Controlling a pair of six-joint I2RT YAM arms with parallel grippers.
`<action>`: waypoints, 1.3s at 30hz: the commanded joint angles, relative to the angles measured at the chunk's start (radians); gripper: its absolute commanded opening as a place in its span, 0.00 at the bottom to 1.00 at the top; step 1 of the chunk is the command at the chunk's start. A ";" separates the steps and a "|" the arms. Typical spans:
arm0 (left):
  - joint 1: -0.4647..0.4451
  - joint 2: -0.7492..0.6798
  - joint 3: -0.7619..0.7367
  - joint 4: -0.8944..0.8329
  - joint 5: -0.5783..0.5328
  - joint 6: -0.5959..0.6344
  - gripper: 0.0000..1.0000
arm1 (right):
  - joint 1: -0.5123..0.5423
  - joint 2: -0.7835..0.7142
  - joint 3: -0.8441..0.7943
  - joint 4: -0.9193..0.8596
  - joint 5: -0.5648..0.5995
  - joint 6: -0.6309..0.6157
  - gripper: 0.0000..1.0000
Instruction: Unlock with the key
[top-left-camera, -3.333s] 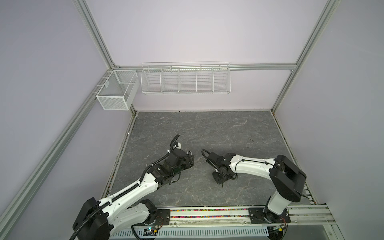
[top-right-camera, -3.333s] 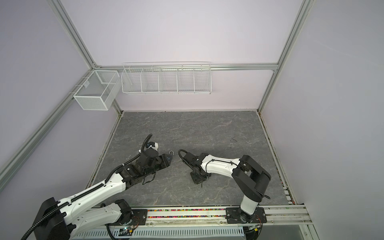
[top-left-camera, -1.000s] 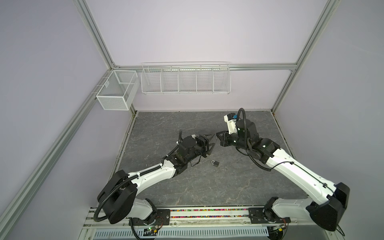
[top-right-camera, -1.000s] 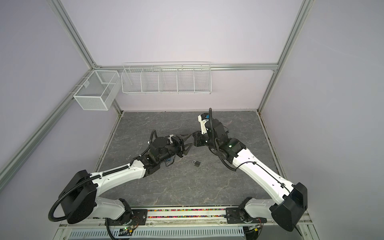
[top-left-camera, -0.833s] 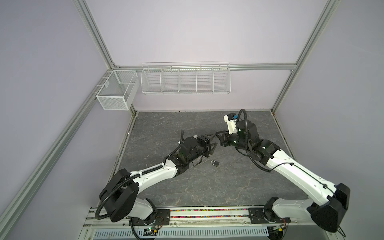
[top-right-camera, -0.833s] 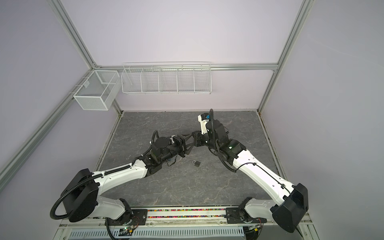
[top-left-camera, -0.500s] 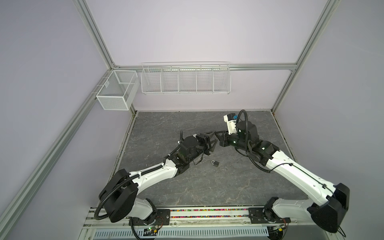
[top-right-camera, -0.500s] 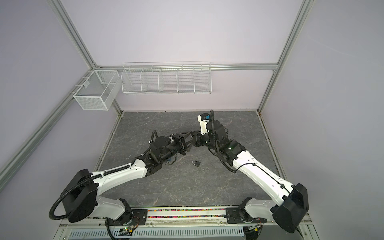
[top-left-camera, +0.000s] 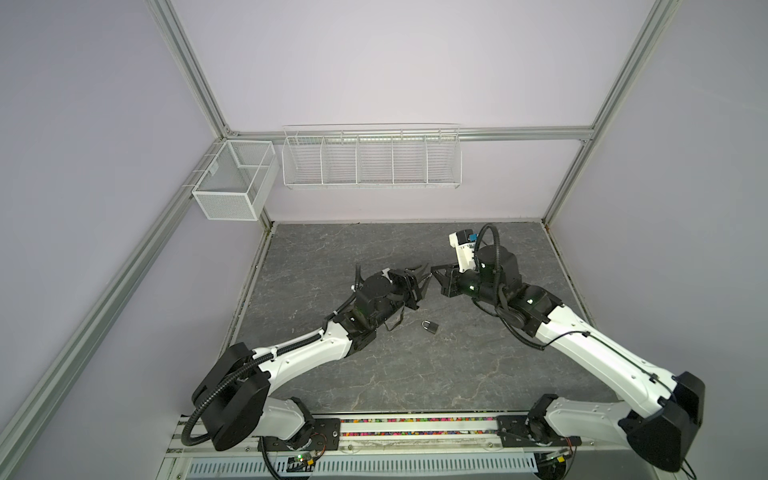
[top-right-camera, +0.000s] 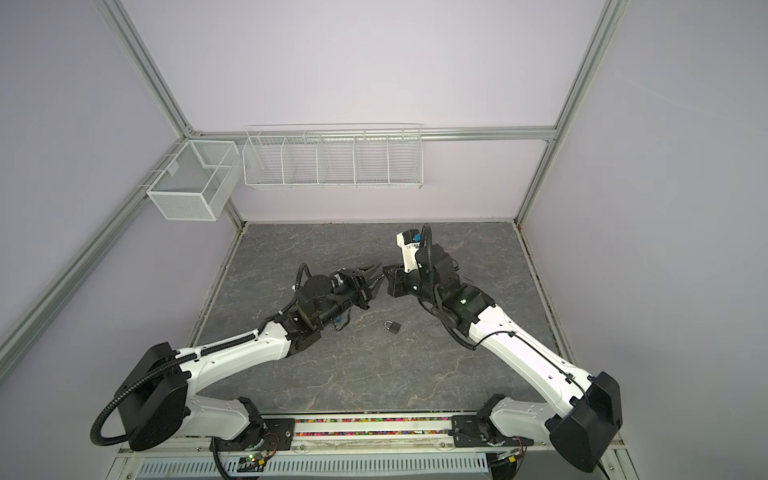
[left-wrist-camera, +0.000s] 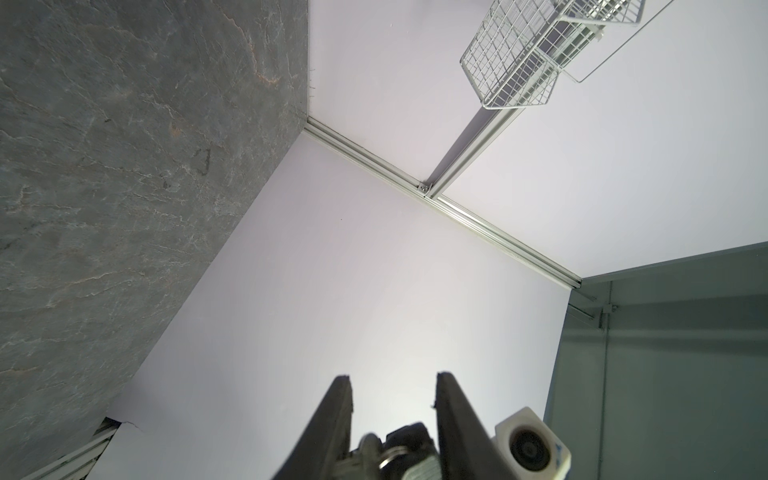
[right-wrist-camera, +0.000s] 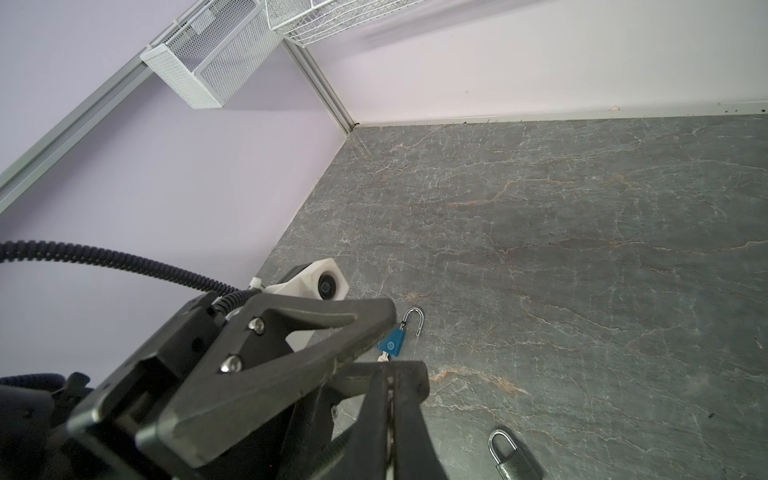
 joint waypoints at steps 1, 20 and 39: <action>-0.003 0.003 -0.027 0.036 -0.025 -0.028 0.29 | 0.000 -0.040 -0.017 0.027 0.011 -0.011 0.07; -0.001 0.014 0.004 0.043 -0.025 0.000 0.14 | 0.014 -0.044 -0.026 0.034 -0.019 -0.016 0.07; -0.001 -0.016 0.025 -0.018 -0.028 0.043 0.09 | 0.021 -0.031 0.008 -0.022 -0.019 -0.115 0.07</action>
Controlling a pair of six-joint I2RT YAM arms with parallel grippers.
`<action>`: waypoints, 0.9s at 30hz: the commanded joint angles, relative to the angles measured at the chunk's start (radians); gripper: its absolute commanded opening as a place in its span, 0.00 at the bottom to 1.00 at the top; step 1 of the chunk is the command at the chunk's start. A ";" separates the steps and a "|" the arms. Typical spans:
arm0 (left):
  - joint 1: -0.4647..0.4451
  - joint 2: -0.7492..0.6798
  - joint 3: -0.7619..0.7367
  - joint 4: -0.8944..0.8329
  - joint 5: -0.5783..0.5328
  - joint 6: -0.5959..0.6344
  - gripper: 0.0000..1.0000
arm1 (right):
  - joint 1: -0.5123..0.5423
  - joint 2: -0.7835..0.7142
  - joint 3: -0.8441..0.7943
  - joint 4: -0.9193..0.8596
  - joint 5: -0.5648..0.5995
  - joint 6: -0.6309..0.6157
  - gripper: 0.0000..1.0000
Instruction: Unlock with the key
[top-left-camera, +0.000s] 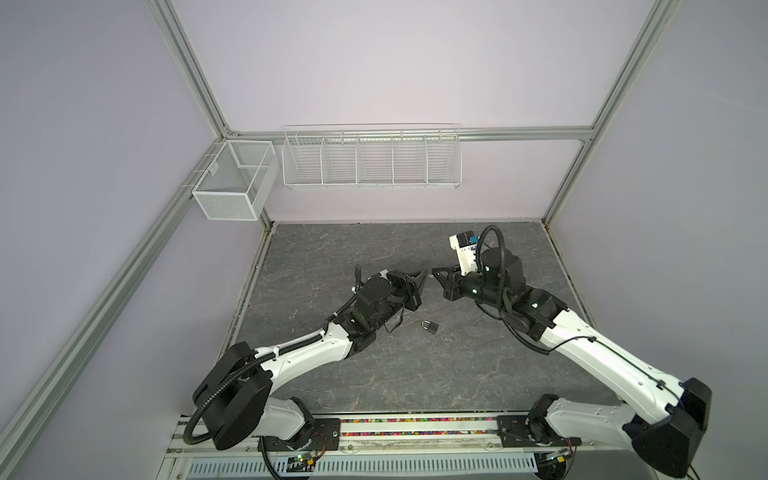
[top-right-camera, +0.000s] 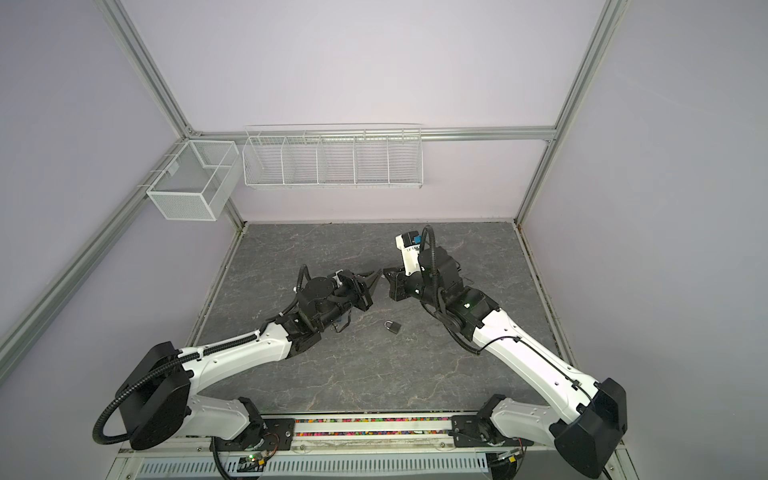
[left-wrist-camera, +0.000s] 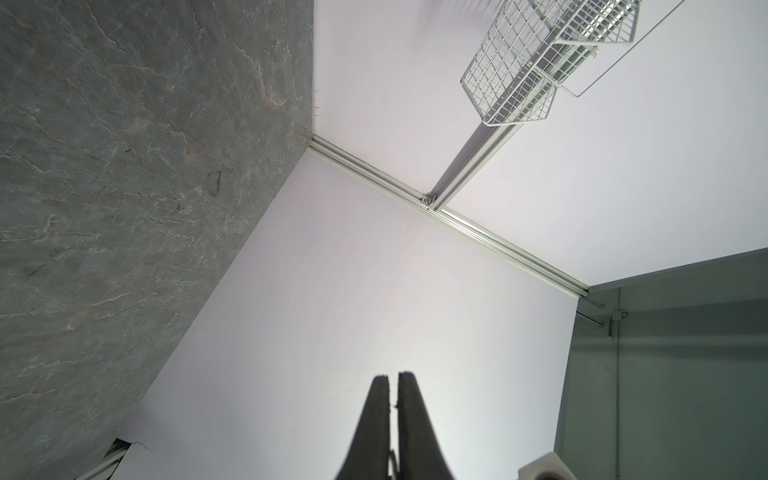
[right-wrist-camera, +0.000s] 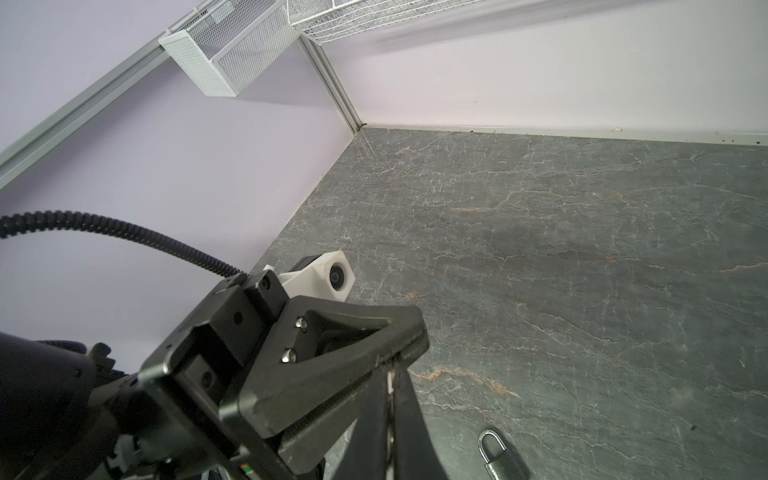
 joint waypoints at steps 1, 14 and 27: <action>0.000 -0.023 0.046 -0.021 0.005 0.018 0.09 | 0.007 0.005 0.024 -0.019 -0.015 -0.046 0.07; 0.009 -0.040 0.048 -0.037 -0.003 0.054 0.00 | 0.009 -0.010 0.030 -0.038 -0.012 -0.056 0.07; 0.114 -0.047 0.169 -0.012 0.070 0.541 0.00 | -0.077 -0.138 0.010 -0.066 -0.249 0.074 0.54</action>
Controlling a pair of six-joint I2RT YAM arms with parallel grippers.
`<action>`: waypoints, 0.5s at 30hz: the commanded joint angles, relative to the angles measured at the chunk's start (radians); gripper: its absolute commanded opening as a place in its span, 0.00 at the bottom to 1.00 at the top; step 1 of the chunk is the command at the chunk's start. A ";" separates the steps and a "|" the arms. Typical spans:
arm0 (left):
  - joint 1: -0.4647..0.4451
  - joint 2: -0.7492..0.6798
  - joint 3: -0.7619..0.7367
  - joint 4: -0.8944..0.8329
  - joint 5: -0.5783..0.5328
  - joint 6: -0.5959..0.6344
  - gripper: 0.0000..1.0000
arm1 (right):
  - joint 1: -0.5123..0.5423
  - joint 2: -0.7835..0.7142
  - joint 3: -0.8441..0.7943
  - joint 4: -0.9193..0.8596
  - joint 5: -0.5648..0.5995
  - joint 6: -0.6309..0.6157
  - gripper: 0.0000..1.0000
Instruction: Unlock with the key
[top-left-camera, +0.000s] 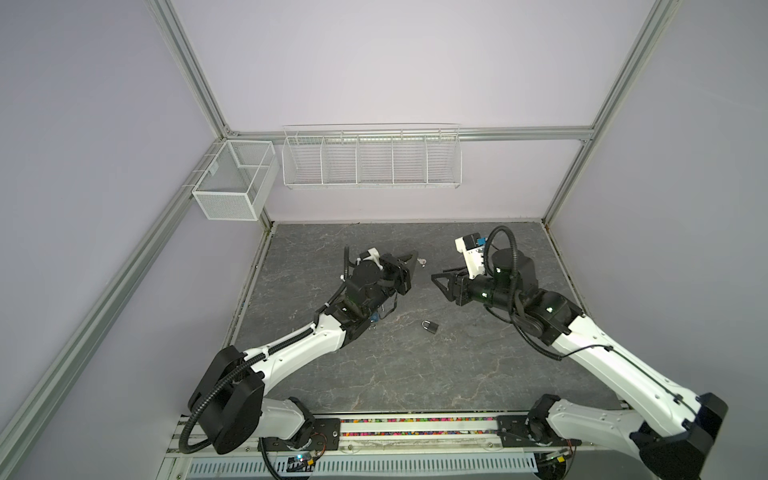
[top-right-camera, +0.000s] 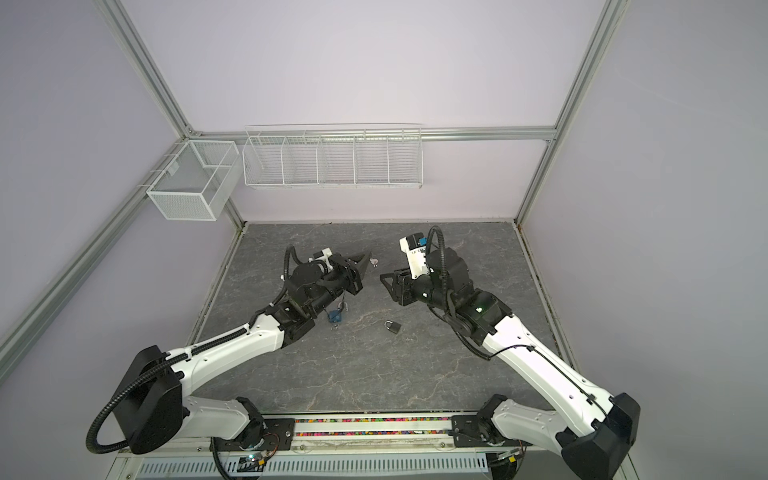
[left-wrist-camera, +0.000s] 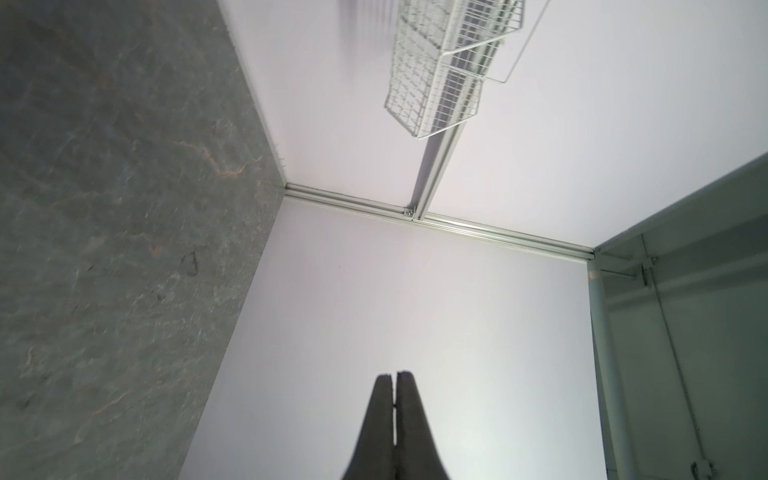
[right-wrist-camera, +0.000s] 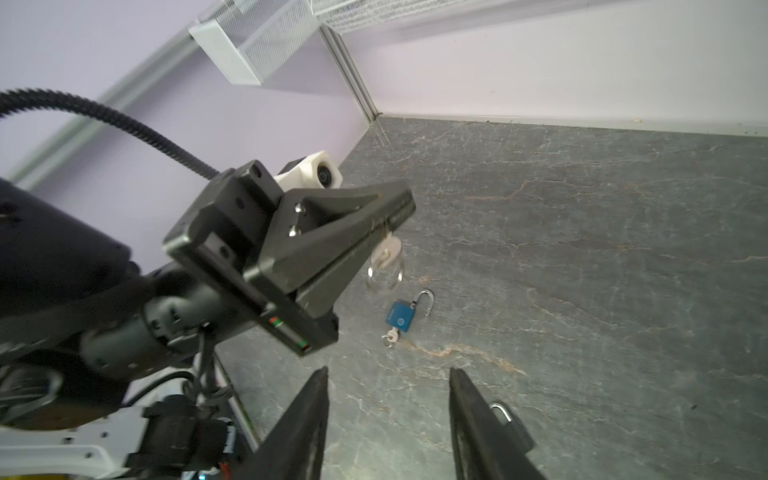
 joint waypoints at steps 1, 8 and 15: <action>0.010 -0.026 0.094 0.016 0.061 0.270 0.00 | -0.057 -0.053 -0.006 0.044 -0.211 0.064 0.55; 0.006 -0.020 0.244 -0.041 0.212 0.648 0.00 | -0.163 -0.079 -0.005 0.183 -0.445 0.208 0.64; -0.023 0.000 0.347 -0.068 0.314 0.844 0.00 | -0.234 -0.060 -0.035 0.463 -0.568 0.375 0.64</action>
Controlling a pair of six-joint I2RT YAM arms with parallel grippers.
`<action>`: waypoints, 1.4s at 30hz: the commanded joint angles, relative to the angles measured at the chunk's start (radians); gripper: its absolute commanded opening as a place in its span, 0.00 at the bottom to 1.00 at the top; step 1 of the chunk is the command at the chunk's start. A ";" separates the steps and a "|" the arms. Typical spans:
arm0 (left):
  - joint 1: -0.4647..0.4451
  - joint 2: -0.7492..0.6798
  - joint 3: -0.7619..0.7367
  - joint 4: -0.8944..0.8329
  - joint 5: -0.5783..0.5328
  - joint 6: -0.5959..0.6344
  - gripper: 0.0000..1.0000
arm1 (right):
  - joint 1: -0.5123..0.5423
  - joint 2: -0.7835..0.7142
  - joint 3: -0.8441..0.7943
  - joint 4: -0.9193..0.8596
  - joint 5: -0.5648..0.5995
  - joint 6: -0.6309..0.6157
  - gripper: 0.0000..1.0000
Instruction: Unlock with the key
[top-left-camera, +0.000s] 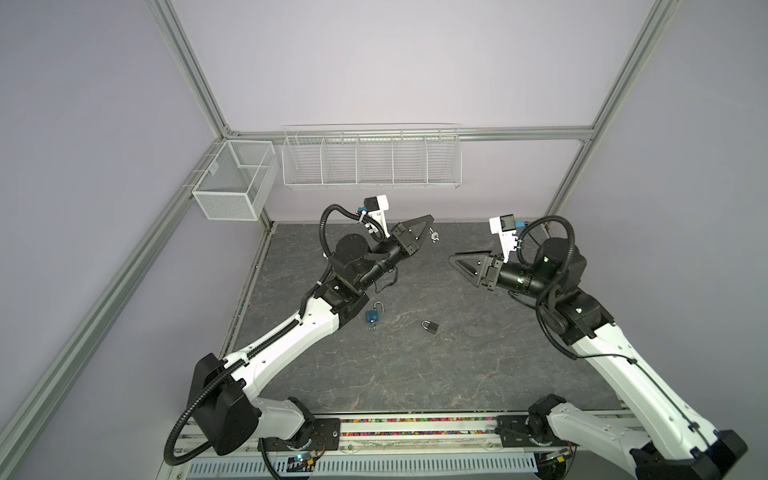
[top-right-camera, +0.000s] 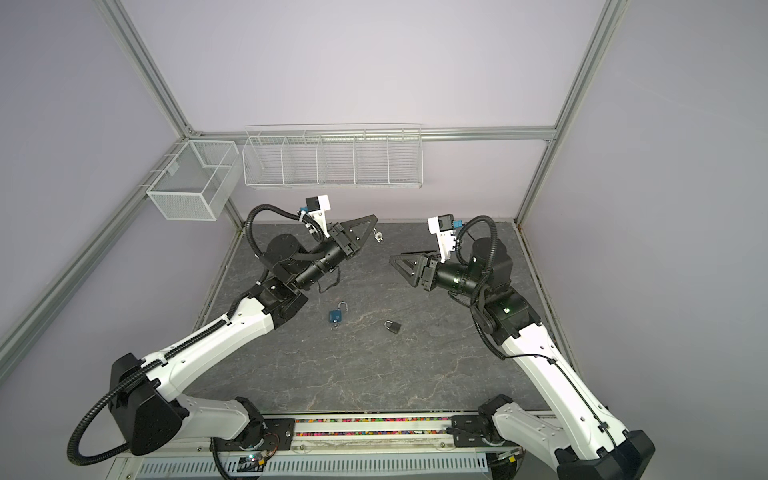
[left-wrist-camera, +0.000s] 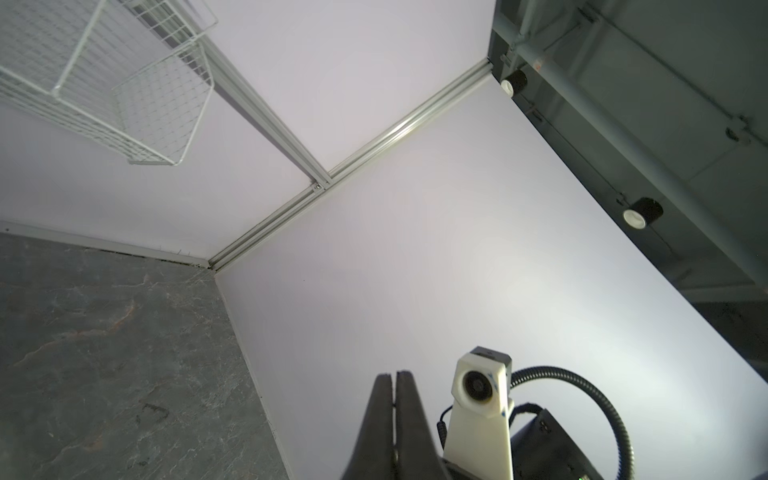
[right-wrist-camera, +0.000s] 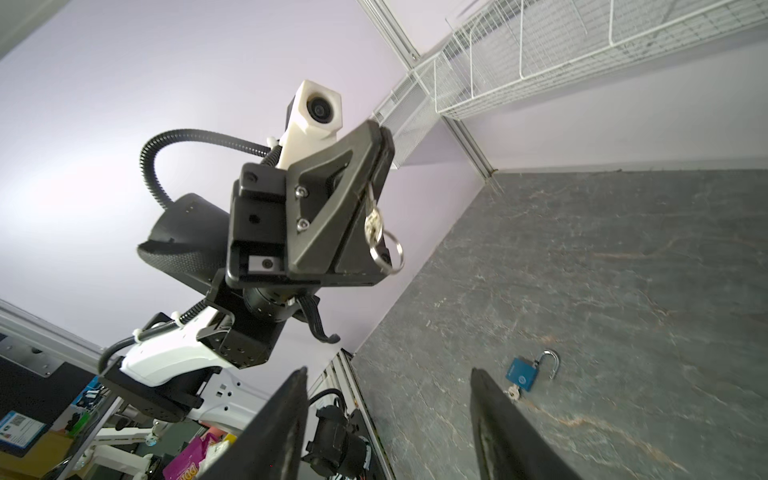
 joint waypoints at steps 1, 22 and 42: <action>-0.027 0.006 0.062 -0.043 0.069 0.180 0.00 | -0.015 0.014 -0.018 0.203 -0.109 0.109 0.64; -0.102 0.013 0.124 -0.043 0.089 0.234 0.00 | -0.018 0.048 -0.055 0.436 -0.127 0.111 0.33; -0.102 -0.003 0.102 -0.019 0.042 0.222 0.00 | -0.018 0.049 -0.067 0.488 -0.142 0.134 0.07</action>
